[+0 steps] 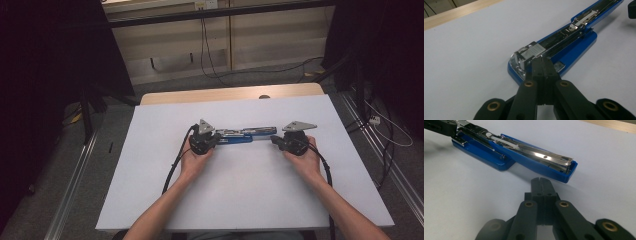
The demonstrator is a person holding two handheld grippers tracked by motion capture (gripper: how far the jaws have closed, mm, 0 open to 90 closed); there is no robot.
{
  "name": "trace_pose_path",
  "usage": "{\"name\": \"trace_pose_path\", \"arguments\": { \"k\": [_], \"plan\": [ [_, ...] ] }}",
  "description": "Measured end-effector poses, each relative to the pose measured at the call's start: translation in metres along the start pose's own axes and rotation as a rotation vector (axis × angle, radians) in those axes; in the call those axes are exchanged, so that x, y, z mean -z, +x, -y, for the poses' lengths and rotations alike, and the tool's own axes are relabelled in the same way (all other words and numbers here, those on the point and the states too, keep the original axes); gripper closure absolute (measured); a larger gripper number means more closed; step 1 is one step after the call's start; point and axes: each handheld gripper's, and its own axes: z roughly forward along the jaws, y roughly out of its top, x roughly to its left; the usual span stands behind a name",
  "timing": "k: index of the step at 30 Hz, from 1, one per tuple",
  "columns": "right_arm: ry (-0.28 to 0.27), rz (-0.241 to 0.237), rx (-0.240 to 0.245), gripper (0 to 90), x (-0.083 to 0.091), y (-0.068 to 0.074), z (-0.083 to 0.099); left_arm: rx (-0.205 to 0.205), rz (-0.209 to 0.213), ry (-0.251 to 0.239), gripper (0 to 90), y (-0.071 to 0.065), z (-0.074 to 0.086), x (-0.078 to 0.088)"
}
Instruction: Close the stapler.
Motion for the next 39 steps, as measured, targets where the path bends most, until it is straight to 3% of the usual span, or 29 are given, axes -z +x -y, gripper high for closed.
{"name": "trace_pose_path", "arguments": {
  "k": [20,28,39],
  "plan": [
    [0.099,0.028,-0.024,90.0,-0.009,-0.005,-0.003,-0.002,0.000,-0.003,90.0,0.000,0.000,-0.001],
    [0.133,0.037,0.006,90.0,-0.011,-0.006,-0.008,-0.004,0.002,-0.003,90.0,0.001,0.000,-0.001],
    [0.141,0.041,0.000,90.0,-0.014,-0.006,-0.010,0.000,0.001,0.000,90.0,0.000,0.000,-0.001]
  ]
}}
